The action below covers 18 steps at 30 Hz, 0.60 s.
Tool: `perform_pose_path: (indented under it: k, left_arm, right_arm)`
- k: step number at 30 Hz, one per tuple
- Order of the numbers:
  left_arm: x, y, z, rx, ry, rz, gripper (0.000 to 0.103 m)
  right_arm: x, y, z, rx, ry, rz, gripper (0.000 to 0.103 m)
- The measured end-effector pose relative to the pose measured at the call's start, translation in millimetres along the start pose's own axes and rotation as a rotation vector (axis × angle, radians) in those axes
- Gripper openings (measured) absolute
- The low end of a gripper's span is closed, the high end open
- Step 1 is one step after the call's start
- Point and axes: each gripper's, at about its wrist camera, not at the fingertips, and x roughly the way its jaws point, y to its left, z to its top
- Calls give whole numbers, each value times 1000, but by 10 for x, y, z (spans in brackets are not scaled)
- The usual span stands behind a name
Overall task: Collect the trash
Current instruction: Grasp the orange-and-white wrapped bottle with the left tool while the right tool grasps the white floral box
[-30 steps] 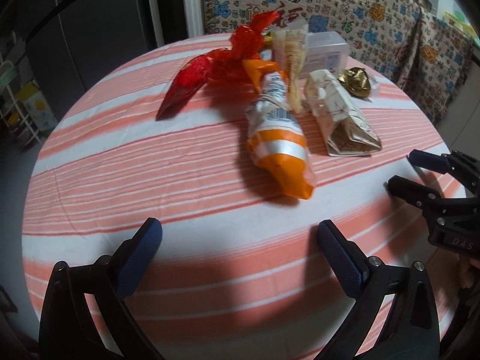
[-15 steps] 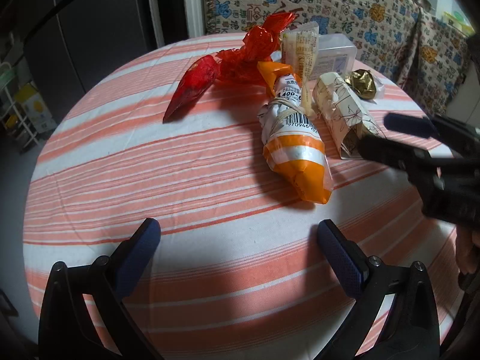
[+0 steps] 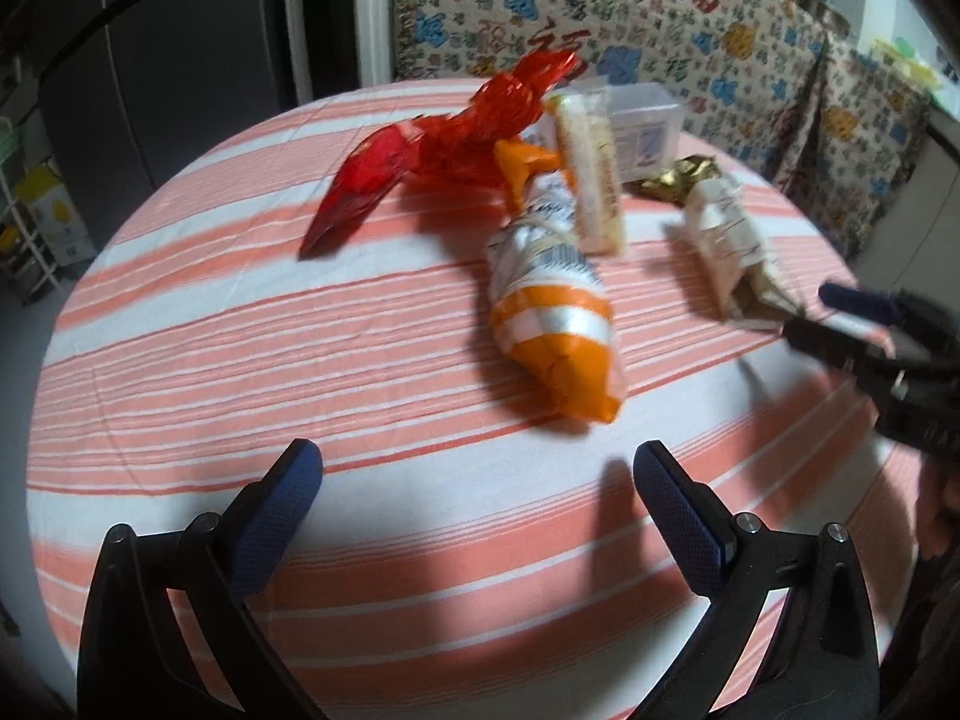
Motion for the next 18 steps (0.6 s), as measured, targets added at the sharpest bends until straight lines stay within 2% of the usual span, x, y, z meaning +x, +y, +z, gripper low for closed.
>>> perform_pose_path:
  k: [3, 5, 7, 8, 9, 10, 14, 18]
  left_arm:
    - [34, -54, 102, -13, -21, -41, 102]
    - [81, -73, 206, -31, -36, -55, 97]
    - [128, -66, 308, -30, -45, -79, 83]
    - [144, -72, 337, -28, -47, -85, 80]
    - [159, -88, 359, -22, -51, -92, 67]
    - [183, -100, 383, -15, -51, -101, 41]
    - [125, -56, 286, -35, -33, -115, 40]
    - [-118, -20, -12, -29, -19, -56, 43]
  right_arm:
    - [28, -42, -130, 28, 32, -2, 69]
    - [114, -63, -191, 46, 62, 2, 69]
    - [117, -41, -201, 37, 52, -11, 70]
    - [116, -38, -205, 39, 53, -13, 70]
    - [111, -27, -215, 41, 53, -12, 73]
    - [118, -22, -212, 39, 55, -6, 75]
    - [96, -52, -230, 44, 54, 3, 75]
    - [54, -127, -252, 87, 40, 45, 75]
